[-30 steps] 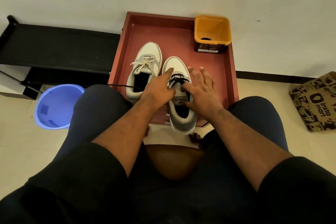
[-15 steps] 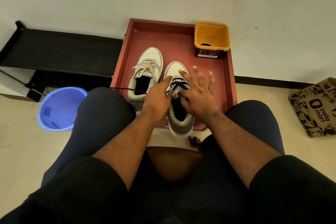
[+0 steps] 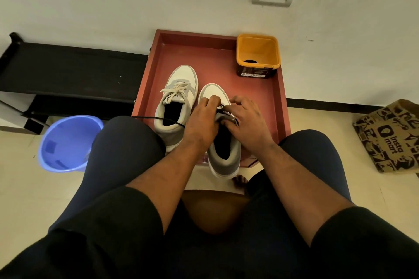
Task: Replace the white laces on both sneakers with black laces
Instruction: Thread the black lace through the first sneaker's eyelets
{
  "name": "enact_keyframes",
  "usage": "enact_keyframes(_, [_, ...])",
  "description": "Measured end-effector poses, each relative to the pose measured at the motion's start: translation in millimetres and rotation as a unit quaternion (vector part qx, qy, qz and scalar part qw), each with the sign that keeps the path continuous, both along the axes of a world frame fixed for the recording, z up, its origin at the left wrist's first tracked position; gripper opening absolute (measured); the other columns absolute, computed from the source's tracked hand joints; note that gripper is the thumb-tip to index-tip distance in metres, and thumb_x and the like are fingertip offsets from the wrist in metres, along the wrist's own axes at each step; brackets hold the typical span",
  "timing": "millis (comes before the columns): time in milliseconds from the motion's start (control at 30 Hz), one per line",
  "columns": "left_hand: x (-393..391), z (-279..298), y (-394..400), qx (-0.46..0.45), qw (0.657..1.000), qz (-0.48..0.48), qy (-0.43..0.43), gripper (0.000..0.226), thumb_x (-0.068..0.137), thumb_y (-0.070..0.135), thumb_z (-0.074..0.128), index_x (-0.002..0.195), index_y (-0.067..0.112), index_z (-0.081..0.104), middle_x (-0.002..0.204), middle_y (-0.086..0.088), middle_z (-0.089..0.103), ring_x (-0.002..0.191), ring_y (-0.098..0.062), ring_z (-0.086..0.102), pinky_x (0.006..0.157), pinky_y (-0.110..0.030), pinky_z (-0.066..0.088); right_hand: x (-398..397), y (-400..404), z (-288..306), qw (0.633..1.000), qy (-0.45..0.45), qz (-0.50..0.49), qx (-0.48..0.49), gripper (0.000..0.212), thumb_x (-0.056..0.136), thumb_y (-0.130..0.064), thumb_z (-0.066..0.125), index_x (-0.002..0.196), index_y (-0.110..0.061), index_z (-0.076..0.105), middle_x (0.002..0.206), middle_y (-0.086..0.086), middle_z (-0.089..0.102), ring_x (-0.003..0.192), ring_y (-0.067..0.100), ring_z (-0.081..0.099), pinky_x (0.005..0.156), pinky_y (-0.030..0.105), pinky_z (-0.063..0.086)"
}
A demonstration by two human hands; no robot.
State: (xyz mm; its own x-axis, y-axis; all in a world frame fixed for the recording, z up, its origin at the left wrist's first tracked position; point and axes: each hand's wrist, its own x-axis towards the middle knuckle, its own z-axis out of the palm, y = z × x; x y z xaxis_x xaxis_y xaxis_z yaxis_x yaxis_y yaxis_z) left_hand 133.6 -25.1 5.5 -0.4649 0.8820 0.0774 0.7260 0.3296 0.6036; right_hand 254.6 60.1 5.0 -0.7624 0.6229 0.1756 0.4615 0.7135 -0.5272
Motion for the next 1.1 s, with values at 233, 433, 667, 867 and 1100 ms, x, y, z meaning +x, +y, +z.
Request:
enact_keyframes(233, [-4.4,2.0,-4.1,0.007,0.999,0.014,-0.029,0.006,0.086,0.005,0.054,0.089,0.009,0.051,0.084,-0.005,0.055,0.08,-0.025,0.053,0.068,-0.037,0.043,-6.1,7.0,-3.1,0.997,-0.043,-0.003,-0.07,0.035,0.081,-0.006,0.066,0.115,-0.012,0.062,0.111,0.004,0.062,0.099,0.019,0.057,0.079,0.021,0.041])
enact_keyframes(433, [-5.7,-2.9,-4.1,0.008,1.0,-0.012,-0.02,0.032,0.084,0.007,0.059,0.116,0.011,0.053,0.119,-0.009,0.052,0.104,-0.028,0.052,0.09,-0.044,0.047,-6.3,5.5,-2.0,0.996,-0.08,-0.015,-0.035,0.015,0.091,-0.019,0.058,0.095,-0.006,0.065,0.088,0.007,0.064,0.081,0.022,0.057,0.064,0.023,0.029])
enact_keyframes(667, [14.7,17.0,-16.7,0.012,0.994,0.103,-0.041,0.02,0.083,0.013,0.066,0.097,0.012,0.05,0.093,-0.003,0.055,0.081,-0.019,0.052,0.069,-0.032,0.046,-6.3,4.4,-0.5,1.0,-0.006,0.025,-0.002,0.037,0.085,-0.017,0.067,0.121,-0.013,0.063,0.117,0.003,0.065,0.108,0.021,0.058,0.088,0.023,0.04])
enact_keyframes(867, [46.1,27.6,-19.9,0.01,0.687,0.276,-0.671,0.034,0.097,0.043,0.053,0.106,0.013,0.068,0.099,-0.005,0.072,0.088,-0.015,0.068,0.071,-0.027,0.055,-8.8,3.8,-5.7,0.999,0.04,0.022,-0.015,0.013,0.079,-0.01,0.072,0.09,-0.003,0.071,0.097,0.008,0.067,0.094,0.021,0.059,0.078,0.006,0.032])
enact_keyframes(1100, [34.6,8.7,4.8,0.145,0.549,0.336,-0.752,0.026,0.092,0.016,0.063,0.112,-0.001,0.062,0.089,-0.015,0.069,0.065,-0.018,0.068,0.054,-0.024,0.056,-5.7,9.9,-6.0,0.929,0.153,-0.071,-0.328,0.014,0.09,-0.019,0.063,0.091,-0.03,0.073,0.095,-0.006,0.072,0.094,0.014,0.068,0.091,0.039,0.054])
